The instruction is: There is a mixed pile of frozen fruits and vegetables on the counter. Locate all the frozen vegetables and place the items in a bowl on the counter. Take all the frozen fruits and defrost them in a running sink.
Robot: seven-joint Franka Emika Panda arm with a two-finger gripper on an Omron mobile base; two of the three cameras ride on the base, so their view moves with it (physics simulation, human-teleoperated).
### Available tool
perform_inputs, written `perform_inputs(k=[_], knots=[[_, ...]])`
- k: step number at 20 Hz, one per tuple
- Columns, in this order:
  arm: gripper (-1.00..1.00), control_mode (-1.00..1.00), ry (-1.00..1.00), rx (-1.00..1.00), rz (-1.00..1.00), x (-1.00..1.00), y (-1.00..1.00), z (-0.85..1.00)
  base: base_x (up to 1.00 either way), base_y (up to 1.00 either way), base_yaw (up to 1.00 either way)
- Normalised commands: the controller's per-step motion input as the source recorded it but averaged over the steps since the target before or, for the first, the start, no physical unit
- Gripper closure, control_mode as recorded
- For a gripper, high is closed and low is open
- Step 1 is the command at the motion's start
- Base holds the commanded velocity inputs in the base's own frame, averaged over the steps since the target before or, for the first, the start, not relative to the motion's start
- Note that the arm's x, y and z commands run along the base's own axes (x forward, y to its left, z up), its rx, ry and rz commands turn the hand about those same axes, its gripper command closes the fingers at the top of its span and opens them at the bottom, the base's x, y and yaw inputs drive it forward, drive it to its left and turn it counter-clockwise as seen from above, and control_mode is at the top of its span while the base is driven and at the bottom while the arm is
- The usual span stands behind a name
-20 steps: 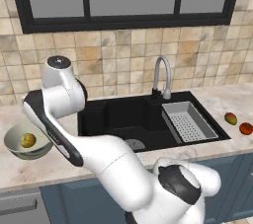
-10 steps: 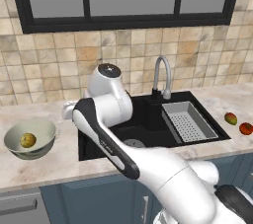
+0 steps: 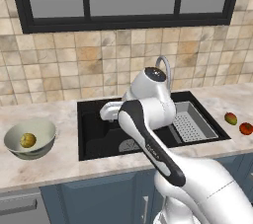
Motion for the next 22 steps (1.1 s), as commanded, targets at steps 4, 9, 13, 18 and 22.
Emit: perform_inputs(k=[4,9,13,18,22], knots=[[-1.00,-1.00,0.00,0.00,-0.19,-0.17,-1.00,0.00,0.00,0.00,0.00],[-1.00,-1.00,0.00,0.00,-0.22,-0.13,-1.00,0.00,0.00,0.00,0.00],[-1.00,-1.00,0.00,0.02,-0.17,-0.07,-1.00,0.00,0.00,0.00,0.00],[-1.00,-1.00,0.00,0.01,-0.10,0.00,-1.00,0.00,0.00,0.00,0.00],[-1.00,-1.00,0.00,0.01,-0.02,0.00,-1.00,0.00,0.00,0.00,0.00]])
